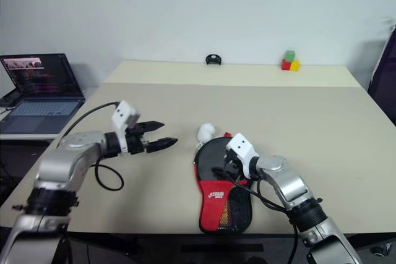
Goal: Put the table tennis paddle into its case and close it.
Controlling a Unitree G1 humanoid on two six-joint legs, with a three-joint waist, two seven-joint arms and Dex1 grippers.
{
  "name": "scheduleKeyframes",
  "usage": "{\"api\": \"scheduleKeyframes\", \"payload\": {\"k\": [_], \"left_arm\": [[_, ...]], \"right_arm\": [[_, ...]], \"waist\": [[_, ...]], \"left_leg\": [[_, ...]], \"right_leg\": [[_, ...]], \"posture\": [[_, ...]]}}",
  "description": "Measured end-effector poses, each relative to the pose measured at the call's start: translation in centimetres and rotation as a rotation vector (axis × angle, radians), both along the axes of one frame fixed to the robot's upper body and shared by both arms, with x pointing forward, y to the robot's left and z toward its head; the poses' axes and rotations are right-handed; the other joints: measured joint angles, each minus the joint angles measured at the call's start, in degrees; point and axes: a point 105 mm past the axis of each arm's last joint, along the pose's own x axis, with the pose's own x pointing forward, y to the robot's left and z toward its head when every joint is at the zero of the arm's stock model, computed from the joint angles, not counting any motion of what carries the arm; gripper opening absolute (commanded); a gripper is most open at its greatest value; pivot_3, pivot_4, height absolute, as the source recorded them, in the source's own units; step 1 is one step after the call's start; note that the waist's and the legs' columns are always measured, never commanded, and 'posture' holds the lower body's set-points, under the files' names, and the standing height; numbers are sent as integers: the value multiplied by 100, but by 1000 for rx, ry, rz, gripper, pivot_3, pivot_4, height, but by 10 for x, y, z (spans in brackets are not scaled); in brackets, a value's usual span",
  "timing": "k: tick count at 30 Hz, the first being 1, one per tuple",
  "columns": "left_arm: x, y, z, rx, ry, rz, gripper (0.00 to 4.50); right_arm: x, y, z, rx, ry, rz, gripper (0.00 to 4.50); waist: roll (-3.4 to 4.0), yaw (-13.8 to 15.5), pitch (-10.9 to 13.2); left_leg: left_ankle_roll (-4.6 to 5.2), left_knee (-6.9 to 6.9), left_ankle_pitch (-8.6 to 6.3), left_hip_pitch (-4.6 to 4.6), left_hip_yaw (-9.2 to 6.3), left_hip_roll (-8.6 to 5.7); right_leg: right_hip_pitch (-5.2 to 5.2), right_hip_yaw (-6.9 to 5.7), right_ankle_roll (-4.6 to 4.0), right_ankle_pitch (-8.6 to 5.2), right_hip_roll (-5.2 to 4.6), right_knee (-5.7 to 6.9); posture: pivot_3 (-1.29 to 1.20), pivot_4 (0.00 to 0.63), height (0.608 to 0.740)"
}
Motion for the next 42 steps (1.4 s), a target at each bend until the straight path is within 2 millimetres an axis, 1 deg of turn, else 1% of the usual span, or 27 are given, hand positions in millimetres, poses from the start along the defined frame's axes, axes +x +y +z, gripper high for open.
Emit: {"api": "scheduleKeyframes", "payload": {"k": [3,5,9,13,17,18,21,24,30,33,35,37,42], "left_arm": [[16,-17,-5,2,29,-30,4500],[28,-34,-9,6,47,-63,4500],[41,-54,-18,48,56,-103,4500],[49,-55,-37,94,96,-70,4500],[50,-60,-55,121,138,-58,4500],[51,-63,-58,118,146,-58,4500],[54,-67,-57,119,136,-46,4500],[55,-71,-59,113,130,-35,3915],[53,-79,-60,88,132,-56,1938],[53,-79,-61,82,134,-59,1030],[52,-79,-62,79,136,-58,575],[52,-78,-62,79,135,-57,340],[52,-77,-63,79,134,-54,295]], "right_arm": [[-2,2,0,-2,-6,2,4461],[-2,3,0,-2,-2,2,4461],[-4,7,0,9,-1,4,4461],[-8,10,-1,20,-2,-3,4461],[-9,11,-2,27,-1,-12,4461],[-10,12,-2,27,-1,-17,4461],[-10,12,-3,30,-2,-26,4461],[-12,13,-3,41,-6,-36,4500],[-15,12,-4,36,-16,-58,4500],[-15,11,-4,30,-14,-65,4500],[-15,11,-5,27,-9,-67,4500],[-15,10,-5,22,-4,-69,4500],[-17,11,-6,14,7,-61,4500]], "waist": [[-1,-3,0],[-1,-1,-1],[-1,-37,-1],[-2,-46,-1],[-4,-31,-1],[-4,-28,-2],[-5,-25,-3],[-6,-25,-3],[-7,-23,-4],[-7,-24,-4],[-7,-28,-4],[-9,-29,-6],[-13,-37,-9]], "left_leg": [[0,1,0,-3,1,0],[0,2,1,-6,1,-1],[0,3,1,-4,9,-1],[0,2,1,-6,11,0],[1,4,0,-8,10,-2],[1,4,0,-8,8,-2],[1,4,0,-6,7,-2],[1,5,0,-6,8,-2],[0,8,1,-3,5,-2],[0,10,2,6,5,-2],[0,11,3,12,6,-2],[0,13,4,16,7,-2],[-1,15,5,19,7,-2]], "right_leg": [[-2,1,0,0,1,0],[-3,-4,0,0,1,0],[-7,-3,0,0,4,0],[-11,-2,1,-1,4,-1],[-10,-3,1,-1,3,-1],[-10,-4,1,-1,3,0],[-8,-3,1,-1,3,2],[-8,-3,1,0,3,3],[-5,-4,2,0,3,11],[0,-6,3,2,4,18],[3,-6,3,2,4,25],[4,-5,3,2,4,34],[3,-5,3,2,5,42]], "posture": [[0,150,740],[0,150,740],[0,150,740],[0,150,740],[0,150,740],[0,150,740],[0,150,740],[0,150,740],[0,150,740],[0,150,740],[0,150,740],[0,150,740],[0,150,740]]}}
